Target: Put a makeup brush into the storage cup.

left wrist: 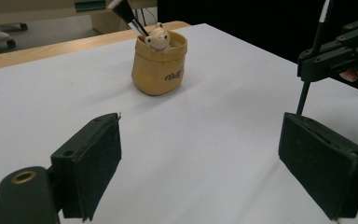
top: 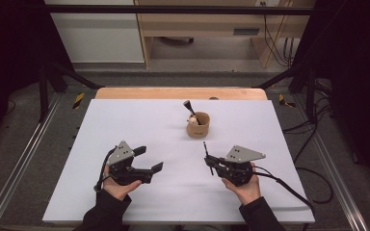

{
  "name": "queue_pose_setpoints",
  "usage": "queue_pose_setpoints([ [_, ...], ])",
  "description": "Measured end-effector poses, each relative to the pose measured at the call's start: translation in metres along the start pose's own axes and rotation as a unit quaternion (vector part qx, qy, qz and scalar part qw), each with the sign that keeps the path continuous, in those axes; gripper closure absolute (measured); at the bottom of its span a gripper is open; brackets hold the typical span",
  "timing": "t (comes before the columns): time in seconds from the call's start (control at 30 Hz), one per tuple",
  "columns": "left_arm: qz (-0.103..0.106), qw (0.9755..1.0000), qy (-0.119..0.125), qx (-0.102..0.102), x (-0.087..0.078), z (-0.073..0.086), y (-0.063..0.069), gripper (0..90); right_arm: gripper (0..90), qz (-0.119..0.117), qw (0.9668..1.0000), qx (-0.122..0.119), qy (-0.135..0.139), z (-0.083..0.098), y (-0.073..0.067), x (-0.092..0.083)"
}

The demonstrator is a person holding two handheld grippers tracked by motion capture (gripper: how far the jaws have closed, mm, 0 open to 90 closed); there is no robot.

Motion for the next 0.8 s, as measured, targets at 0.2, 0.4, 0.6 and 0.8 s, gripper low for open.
queue_pose_setpoints([
  [0.2,-0.009,0.9999,-0.007,0.003,-0.005,0.005,-0.007,11.2,85.1,0.008,0.9999,0.004,0.006,-0.004,0.006,-0.004],
  [0.4,-0.027,0.9996,-0.009,0.004,-0.02,0.011,-0.018,10.0,85.1,0.021,0.9994,0.013,0.023,-0.014,0.016,-0.011],
  [0.6,-0.044,0.999,-0.006,0.002,-0.036,0.016,-0.028,9.5,85.1,0.029,0.9986,0.027,0.036,-0.022,0.025,-0.013],
  [0.8,-0.06,0.9981,-0.012,0.005,-0.044,0.026,-0.037,9.0,85.1,0.034,0.9982,0.027,0.041,-0.031,0.029,-0.012],
])
Point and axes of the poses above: each handheld gripper's, and its own axes: x roughly forward along the jaws, z roughly out of its underside, y roughly to its right, the point moved 9 cm from there along x, roughly forward along the jaws
